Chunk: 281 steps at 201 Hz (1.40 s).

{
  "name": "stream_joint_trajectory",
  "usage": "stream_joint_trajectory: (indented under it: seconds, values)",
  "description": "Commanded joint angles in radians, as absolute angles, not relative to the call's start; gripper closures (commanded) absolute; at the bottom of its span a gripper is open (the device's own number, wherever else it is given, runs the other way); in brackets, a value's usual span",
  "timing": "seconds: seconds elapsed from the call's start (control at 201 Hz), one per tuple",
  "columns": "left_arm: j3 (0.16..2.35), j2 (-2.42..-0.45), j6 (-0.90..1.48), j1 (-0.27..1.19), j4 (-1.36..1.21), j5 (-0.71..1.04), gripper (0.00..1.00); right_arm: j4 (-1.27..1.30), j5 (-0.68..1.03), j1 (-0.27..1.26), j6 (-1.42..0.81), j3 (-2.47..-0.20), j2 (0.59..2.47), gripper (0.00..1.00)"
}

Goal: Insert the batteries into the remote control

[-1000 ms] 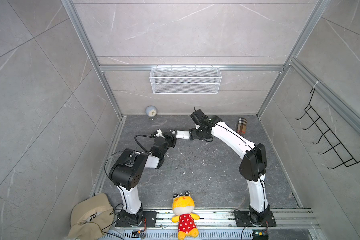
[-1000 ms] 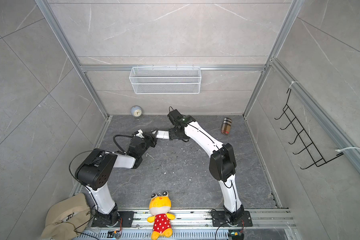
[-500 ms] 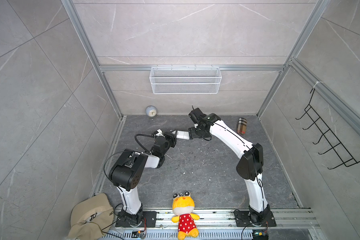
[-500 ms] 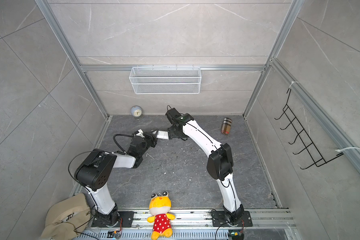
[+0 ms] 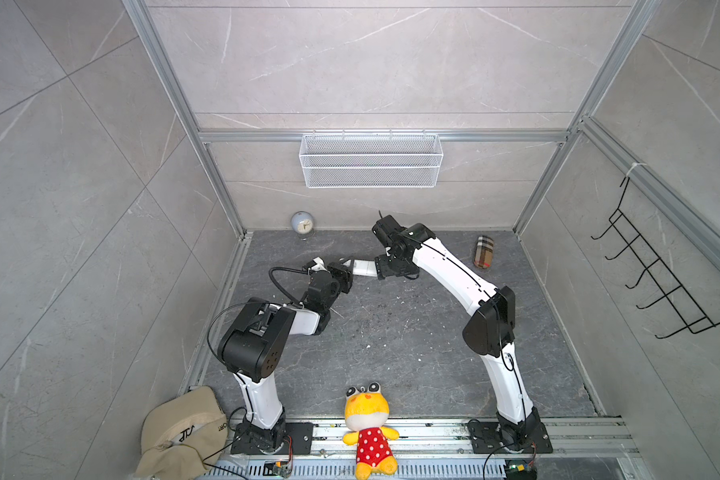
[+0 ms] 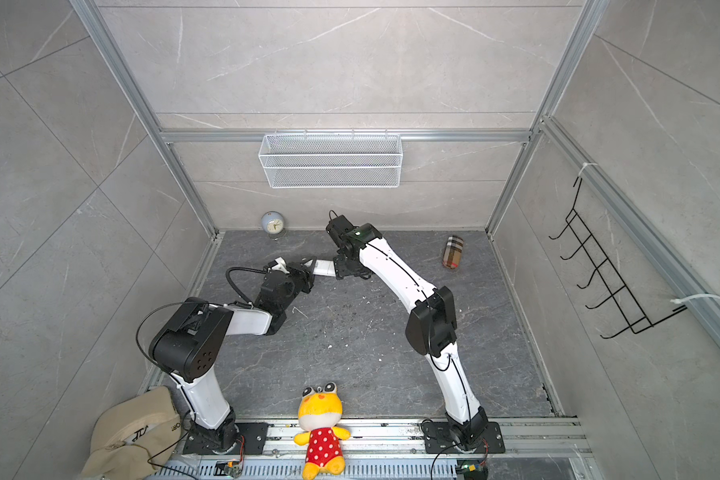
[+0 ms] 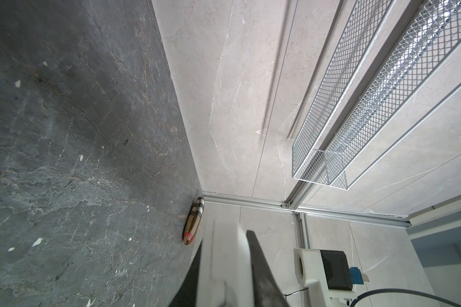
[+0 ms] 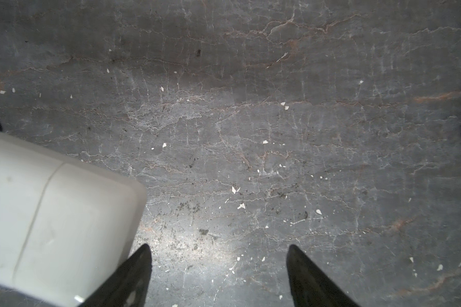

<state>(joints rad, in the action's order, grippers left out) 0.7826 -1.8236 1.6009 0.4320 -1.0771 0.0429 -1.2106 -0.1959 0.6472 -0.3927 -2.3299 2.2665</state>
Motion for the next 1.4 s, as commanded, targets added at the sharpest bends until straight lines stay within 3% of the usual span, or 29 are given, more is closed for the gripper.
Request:
stream_joint_trajectory:
  seconds: [0.0, 0.169, 0.503, 0.897, 1.166, 1.395]
  values:
    - [0.835, -1.802, 1.58, 0.482, -1.144, 0.09, 0.89, -1.226, -0.155, 0.68, -0.375, -2.396, 2.318, 0.2]
    - [0.814, -1.798, 1.593, 0.472, -1.173, 0.084, 0.88, -1.222, -0.176, 0.68, -0.369, -2.349, 2.289, 0.18]
    - [0.769, -1.77, 1.629, 0.413, -1.187, 0.106, 0.88, -0.971, -0.068, 0.6, -0.349, -1.947, 2.015, 0.16]
    - [0.781, -1.756, 1.612, 0.417, -1.147, 0.12, 0.88, -1.062, -0.095, 0.601, -0.35, -2.078, 2.135, 0.16]
    - [0.821, -1.792, 1.617, 0.458, -1.157, 0.112, 0.89, -1.211, -0.153, 0.662, -0.342, -2.331, 2.279, 0.16]
    - [0.797, -1.782, 1.633, 0.438, -1.183, 0.103, 0.88, -1.181, -0.175, 0.647, -0.333, -2.236, 2.212, 0.16]
